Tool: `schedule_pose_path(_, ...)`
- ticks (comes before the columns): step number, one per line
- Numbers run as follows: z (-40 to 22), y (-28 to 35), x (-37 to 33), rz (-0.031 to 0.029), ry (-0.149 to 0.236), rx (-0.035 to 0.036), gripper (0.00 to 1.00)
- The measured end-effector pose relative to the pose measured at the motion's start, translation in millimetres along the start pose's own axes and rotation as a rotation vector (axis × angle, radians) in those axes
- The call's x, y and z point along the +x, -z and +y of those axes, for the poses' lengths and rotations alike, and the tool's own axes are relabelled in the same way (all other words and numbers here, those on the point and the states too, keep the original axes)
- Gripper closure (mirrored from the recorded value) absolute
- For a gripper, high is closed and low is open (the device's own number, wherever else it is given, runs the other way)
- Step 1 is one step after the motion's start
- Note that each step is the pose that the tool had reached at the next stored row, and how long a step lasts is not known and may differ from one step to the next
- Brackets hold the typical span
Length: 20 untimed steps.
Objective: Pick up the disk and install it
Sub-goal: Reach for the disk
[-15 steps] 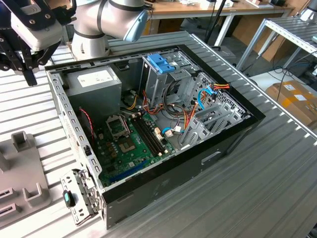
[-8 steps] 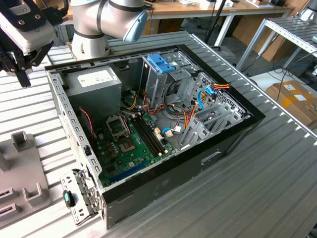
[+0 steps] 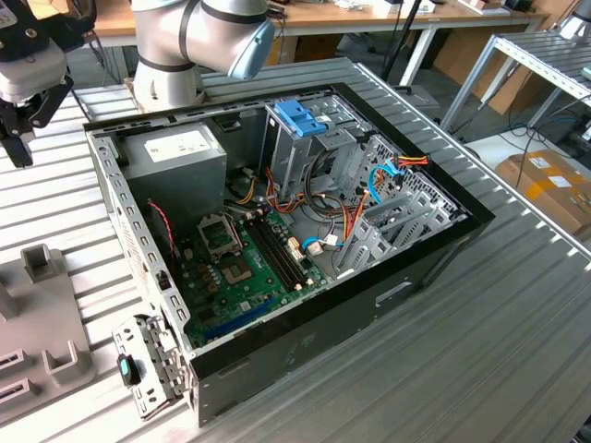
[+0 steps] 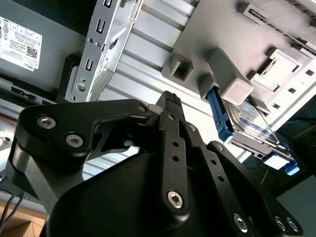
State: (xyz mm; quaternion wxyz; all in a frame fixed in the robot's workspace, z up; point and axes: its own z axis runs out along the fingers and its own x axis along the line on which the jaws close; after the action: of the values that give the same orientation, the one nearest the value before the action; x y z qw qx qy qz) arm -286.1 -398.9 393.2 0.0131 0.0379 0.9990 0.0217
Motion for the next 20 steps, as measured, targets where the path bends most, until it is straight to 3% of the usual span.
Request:
schedule_pose_path(6,-0.9,0.3,11.8,0.0,0.0,0.0,0.89)
schedule_pose_path(10,-1.9,0.7,25.8,0.0001,0.0,0.0,0.89)
schedule_pose_path(20,-3.3,1.1,43.2,0.0,0.0,0.0,0.89)
